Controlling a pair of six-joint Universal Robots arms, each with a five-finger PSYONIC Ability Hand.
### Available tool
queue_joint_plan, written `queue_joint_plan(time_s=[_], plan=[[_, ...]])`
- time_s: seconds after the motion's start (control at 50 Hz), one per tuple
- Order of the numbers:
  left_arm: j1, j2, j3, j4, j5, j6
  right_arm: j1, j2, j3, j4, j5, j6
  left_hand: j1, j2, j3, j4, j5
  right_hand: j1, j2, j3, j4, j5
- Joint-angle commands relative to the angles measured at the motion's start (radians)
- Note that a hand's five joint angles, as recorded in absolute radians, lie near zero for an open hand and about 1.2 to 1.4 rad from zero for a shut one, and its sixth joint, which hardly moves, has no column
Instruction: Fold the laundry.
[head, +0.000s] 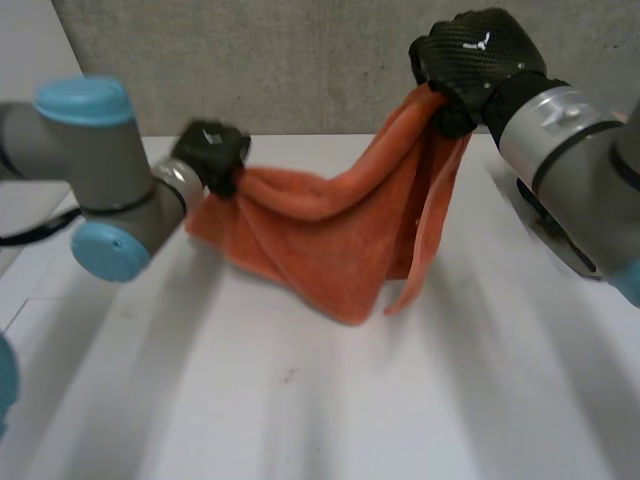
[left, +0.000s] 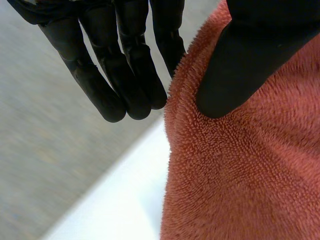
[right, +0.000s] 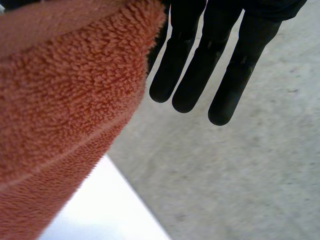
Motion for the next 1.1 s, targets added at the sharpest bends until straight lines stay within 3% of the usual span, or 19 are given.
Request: queue_joint_plan(time_s=[0.02,0.12,0.22,0.3,0.42,0.44,0.48,0.52,0.54,0.58,0.62,0.72,0.8,0.9,1.1], plan=[[-0.005,0.178,0.004,0.116,-0.068,-0.092,-0.045,0.166,-0.094,-0.349,0.008,-0.077,0.261,0.204,0.211,0.205,0.254,0.266,0.222,0.206,0.200,0.240],[-0.060,0.279,-0.097,0.150,-0.165,-0.076,-0.057,0.191,0.004,-0.652,-0.088,-0.045,0.261,0.204,0.211,0.205,0.254,0.266,0.222,0.206,0.200,0.240],[-0.099,0.355,-0.289,0.152,-0.238,-0.005,-0.077,0.153,0.209,-0.690,-0.151,-0.005,0.261,0.204,0.211,0.205,0.254,0.266,0.222,0.206,0.200,0.240],[-0.125,0.355,-0.535,0.158,-0.234,0.067,-0.113,0.105,0.402,-0.542,-0.180,-0.002,0.261,0.204,0.211,0.205,0.254,0.266,0.222,0.206,0.200,0.240],[-0.163,0.323,-0.712,0.133,-0.208,0.102,-0.134,0.151,0.500,-0.284,-0.232,-0.045,0.261,0.204,0.211,0.205,0.254,0.266,0.222,0.206,0.200,0.240],[-0.178,0.323,-0.725,0.121,-0.202,0.102,-0.137,0.161,0.500,-0.255,-0.234,-0.061,0.261,0.204,0.211,0.205,0.254,0.166,0.123,0.107,0.101,0.141],[-0.214,0.323,-0.736,0.073,-0.174,0.095,-0.142,0.180,0.492,-0.173,-0.234,-0.123,0.033,-0.024,-0.016,-0.023,0.026,-0.045,-0.089,-0.105,-0.111,-0.071],[-0.226,0.329,-0.729,0.035,-0.163,0.087,-0.143,0.183,0.481,-0.136,-0.228,-0.160,-0.301,-0.358,-0.350,-0.357,-0.308,-0.230,-0.274,-0.289,-0.296,-0.256],[-0.228,0.336,-0.716,-0.003,-0.162,0.079,-0.142,0.182,0.465,-0.106,-0.210,-0.187,-0.582,-0.639,-0.631,-0.638,-0.589,-0.545,-0.588,-0.604,-0.611,-0.571],[-0.228,0.349,-0.688,-0.032,-0.168,0.073,-0.140,0.180,0.449,-0.078,-0.180,-0.189,-0.716,-0.773,-0.766,-0.772,-0.723,-0.767,-0.811,-0.827,-0.833,-0.793],[-0.209,0.375,-0.624,-0.056,-0.189,0.056,-0.137,0.172,0.434,-0.052,-0.113,-0.160,-0.816,-0.873,-0.866,-0.872,-0.823,-0.812,-0.856,-0.871,-0.878,-0.838],[-0.153,0.385,-0.483,-0.059,-0.193,0.041,-0.127,0.122,0.428,-0.026,0.051,-0.059,-0.846,-0.903,-0.895,-0.902,-0.853,-0.944,-0.988,-1.003,-1.010,-0.970],[-0.120,0.323,-0.363,-0.062,-0.115,0.052,-0.130,0.079,0.458,-0.001,0.126,0.018,-0.846,-0.903,-0.895,-0.902,-0.853,-0.956,-1.000,-1.015,-1.022,-0.982],[-0.108,0.139,-0.167,-0.115,0.019,0.122,-0.140,0.086,0.495,0.000,0.124,0.040,-0.799,-0.856,-0.849,-0.855,-0.806,-0.956,-1.000,-1.015,-1.022,-0.982],[-0.099,-0.164,0.152,-0.319,0.177,0.337,-0.199,0.134,0.527,-0.039,0.050,-0.117,-0.535,-0.592,-0.584,-0.591,-0.542,-0.938,-0.982,-0.998,-1.004,-0.964]])
